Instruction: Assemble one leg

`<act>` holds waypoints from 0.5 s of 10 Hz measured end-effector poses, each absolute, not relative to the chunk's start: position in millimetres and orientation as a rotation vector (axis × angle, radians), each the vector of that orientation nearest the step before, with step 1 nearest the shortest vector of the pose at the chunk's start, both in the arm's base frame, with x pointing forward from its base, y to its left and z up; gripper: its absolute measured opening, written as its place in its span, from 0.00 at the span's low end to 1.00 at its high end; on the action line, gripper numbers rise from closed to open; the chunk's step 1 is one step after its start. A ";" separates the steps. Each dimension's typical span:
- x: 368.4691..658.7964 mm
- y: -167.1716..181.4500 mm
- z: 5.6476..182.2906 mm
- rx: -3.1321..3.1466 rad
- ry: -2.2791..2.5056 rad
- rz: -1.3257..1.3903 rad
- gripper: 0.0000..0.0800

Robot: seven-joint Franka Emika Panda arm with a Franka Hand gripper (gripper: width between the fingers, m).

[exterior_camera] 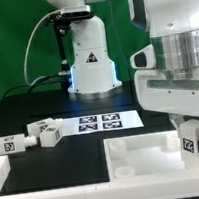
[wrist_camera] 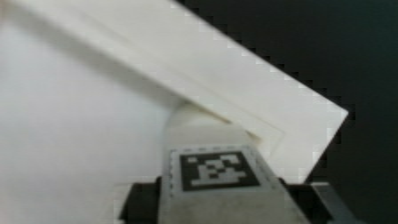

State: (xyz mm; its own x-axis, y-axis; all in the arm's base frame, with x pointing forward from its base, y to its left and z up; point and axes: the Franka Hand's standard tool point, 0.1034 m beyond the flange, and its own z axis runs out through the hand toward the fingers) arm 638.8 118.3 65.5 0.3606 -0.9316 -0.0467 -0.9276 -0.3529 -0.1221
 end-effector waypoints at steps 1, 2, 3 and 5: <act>639.1 117.9 65.3 -2.390 1.816 -0.028 0.36; 639.4 117.6 65.2 -2.345 1.866 -0.021 0.36; 639.4 117.4 65.2 -2.306 1.914 -0.017 0.36; 639.9 116.3 65.5 -2.420 1.772 -0.033 0.48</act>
Offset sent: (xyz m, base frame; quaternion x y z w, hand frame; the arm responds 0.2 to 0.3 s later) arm 0.0000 0.0000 0.0000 0.0000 0.0000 0.0000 1.0000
